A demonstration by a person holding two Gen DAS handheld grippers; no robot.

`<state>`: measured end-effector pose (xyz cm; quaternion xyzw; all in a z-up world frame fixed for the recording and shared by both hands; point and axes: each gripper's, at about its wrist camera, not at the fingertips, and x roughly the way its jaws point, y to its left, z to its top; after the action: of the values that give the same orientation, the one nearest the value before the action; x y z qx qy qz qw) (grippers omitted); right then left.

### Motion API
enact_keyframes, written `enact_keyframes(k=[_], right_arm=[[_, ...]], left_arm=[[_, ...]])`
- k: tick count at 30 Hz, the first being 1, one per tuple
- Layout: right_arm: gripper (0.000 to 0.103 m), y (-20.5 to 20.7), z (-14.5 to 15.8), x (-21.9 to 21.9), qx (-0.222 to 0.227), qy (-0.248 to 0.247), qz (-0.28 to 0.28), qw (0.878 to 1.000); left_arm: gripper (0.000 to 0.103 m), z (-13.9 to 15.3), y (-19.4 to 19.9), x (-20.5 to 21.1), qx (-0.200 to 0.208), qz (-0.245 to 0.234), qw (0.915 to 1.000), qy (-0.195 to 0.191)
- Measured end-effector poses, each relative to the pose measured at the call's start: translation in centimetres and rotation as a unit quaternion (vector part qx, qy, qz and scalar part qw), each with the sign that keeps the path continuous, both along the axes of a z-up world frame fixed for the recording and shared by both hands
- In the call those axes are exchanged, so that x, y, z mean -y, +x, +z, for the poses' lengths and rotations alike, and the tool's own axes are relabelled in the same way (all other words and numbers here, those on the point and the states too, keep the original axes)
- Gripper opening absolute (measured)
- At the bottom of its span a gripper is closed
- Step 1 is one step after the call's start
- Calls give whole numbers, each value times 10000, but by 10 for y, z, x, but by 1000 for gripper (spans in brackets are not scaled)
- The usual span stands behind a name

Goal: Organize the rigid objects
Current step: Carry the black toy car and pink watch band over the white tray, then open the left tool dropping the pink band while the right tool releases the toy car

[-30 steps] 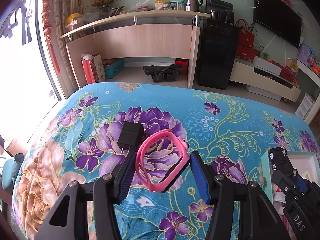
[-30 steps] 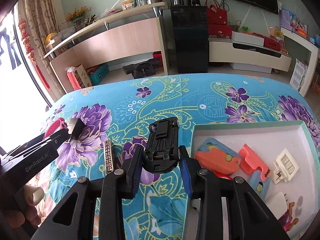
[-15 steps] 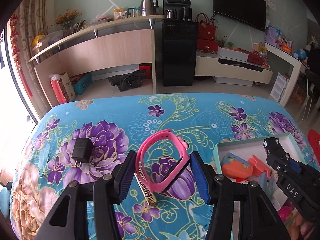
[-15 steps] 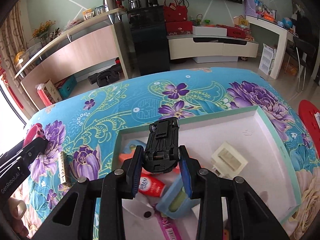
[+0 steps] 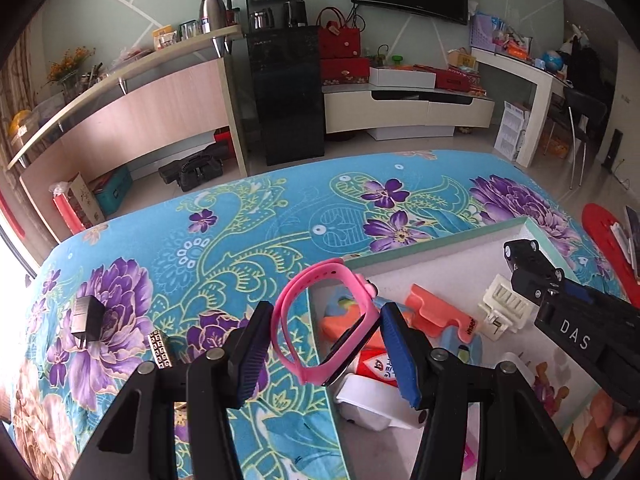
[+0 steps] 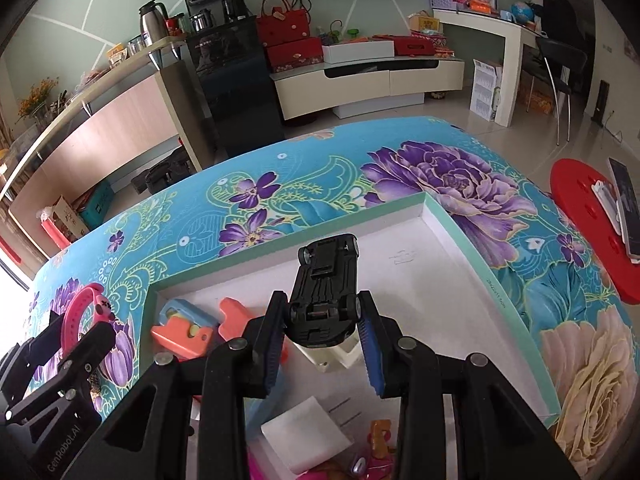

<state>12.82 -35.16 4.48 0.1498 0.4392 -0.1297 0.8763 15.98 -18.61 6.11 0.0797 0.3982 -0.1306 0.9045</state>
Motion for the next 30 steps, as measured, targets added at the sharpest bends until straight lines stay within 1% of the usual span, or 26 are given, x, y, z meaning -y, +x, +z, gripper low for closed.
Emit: enact_keyframes(k=[5, 10, 18, 20, 22, 23, 24, 27, 29, 30], right_arm=[[36, -4, -3, 14, -96, -59, -162, 9998], [36, -4, -9, 22, -227, -129, -231, 9994], [36, -4, -15, 26, -430, -195, -324, 9984], [36, -5, -16, 28, -428, -108, -358, 9984], [37, -5, -16, 30, -438, -43, -396, 9982], [37, -5, -16, 30, -452, -51, -415, 9981], [39, -6, -16, 30, -449, -73, -425, 9981], [50, -6, -11, 30, -381, -111, -428, 9983], [55, -7, -7, 28, -315, -103, -400, 9987], [61, -7, -5, 27, -278, -101, -385, 9988]], left_arm=[[58, -12, -3, 25, -132, -237, 9996, 65], [59, -20, -6, 39, -210, -363, 9990, 184], [60, -27, -5, 43, -318, -405, 9982, 291], [61, -27, -5, 43, -341, -395, 9982, 285], [66, -26, -5, 41, -314, -374, 9984, 289], [67, -25, -5, 40, -296, -368, 9985, 280], [67, -23, -5, 39, -285, -356, 9986, 262], [70, -19, -4, 34, -255, -290, 9990, 216], [71, -16, -2, 28, -229, -204, 9994, 174], [72, -14, -1, 24, -218, -146, 9996, 141]])
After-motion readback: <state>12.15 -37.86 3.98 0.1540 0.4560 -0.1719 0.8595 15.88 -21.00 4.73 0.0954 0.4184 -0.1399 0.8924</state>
